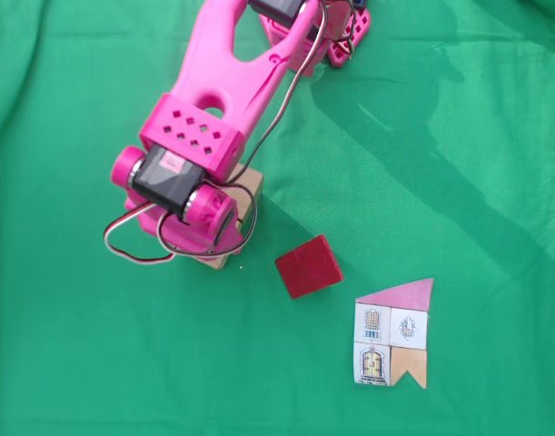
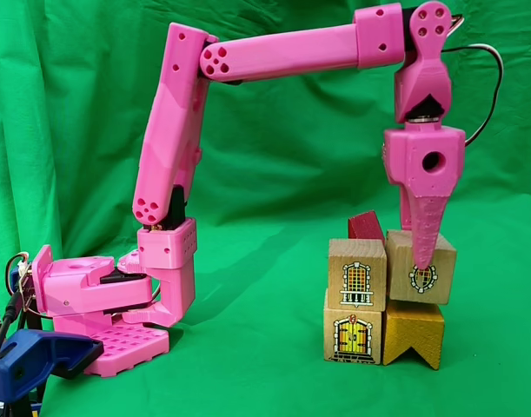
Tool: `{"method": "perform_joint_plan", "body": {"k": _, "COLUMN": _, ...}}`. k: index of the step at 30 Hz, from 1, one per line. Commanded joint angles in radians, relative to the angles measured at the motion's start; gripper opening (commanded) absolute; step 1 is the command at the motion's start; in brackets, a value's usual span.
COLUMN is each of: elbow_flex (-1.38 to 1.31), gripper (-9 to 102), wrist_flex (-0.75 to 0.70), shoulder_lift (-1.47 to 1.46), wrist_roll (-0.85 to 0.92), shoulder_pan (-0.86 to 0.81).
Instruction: Grasp some building blocks and build the house on the picture.
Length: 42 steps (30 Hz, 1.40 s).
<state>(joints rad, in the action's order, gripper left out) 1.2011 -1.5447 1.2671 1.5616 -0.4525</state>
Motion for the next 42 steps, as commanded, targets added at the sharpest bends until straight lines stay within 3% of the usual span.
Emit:
{"method": "perform_joint_plan", "body": {"k": 1, "elbow_flex": -0.005, "gripper": 21, "wrist_flex": 0.002, "shoulder_lift": 0.071, "wrist_roll": 0.005, "shoulder_pan": -0.008}}
{"method": "perform_joint_plan", "body": {"k": 18, "elbow_flex": -0.015, "gripper": 22, "wrist_flex": 0.005, "shoulder_lift": 0.052, "wrist_roll": 0.005, "shoulder_pan": -0.032}}
{"method": "perform_joint_plan", "body": {"k": 27, "elbow_flex": -0.012, "gripper": 32, "wrist_flex": 0.002, "shoulder_lift": 0.051, "wrist_roll": 0.005, "shoulder_pan": -0.034}}
{"method": "perform_joint_plan", "body": {"k": 42, "elbow_flex": -0.017, "gripper": 31, "wrist_flex": 0.002, "shoulder_lift": 0.155, "wrist_roll": 0.003, "shoulder_pan": -0.032}}
